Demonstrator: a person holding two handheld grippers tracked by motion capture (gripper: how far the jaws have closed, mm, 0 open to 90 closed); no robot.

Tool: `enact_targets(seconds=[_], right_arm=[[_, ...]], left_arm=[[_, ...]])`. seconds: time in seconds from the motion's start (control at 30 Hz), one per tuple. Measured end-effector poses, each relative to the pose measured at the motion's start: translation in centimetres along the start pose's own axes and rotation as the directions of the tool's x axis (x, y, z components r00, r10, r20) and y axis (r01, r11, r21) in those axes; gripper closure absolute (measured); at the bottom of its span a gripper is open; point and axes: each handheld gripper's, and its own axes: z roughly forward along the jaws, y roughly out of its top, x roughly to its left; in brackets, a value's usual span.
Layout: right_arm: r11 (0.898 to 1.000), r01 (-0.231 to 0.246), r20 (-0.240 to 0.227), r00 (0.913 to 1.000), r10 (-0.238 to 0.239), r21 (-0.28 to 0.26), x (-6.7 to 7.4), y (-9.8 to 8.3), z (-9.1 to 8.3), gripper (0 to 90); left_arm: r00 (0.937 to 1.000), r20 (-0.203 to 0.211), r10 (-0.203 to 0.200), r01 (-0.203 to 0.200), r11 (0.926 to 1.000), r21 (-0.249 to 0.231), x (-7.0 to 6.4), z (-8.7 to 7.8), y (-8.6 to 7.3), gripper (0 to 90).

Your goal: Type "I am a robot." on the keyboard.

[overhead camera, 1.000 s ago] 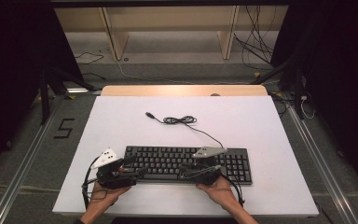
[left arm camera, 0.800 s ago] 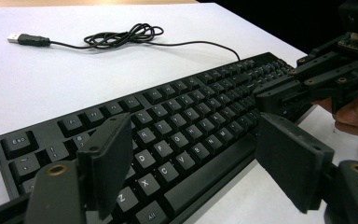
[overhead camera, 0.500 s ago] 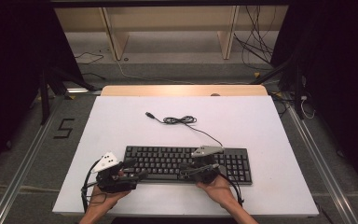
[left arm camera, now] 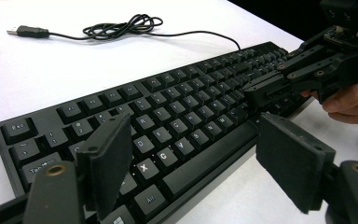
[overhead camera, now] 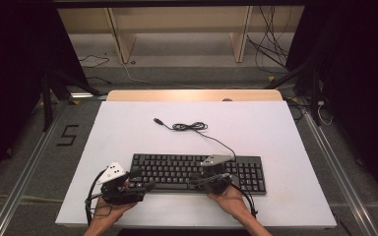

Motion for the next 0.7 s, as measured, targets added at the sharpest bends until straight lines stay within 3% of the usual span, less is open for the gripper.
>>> enact_targets(seconds=[0.7], right_arm=[[1.000, 0.003, 0.011, 0.9999, -0.003, 0.027, -0.08, -0.22, 0.56, 90.0]], left_arm=[[0.9999, 0.008, -0.009, 0.009, 1.0000, 0.001, -0.10, 0.07, -0.12, 26.0]])
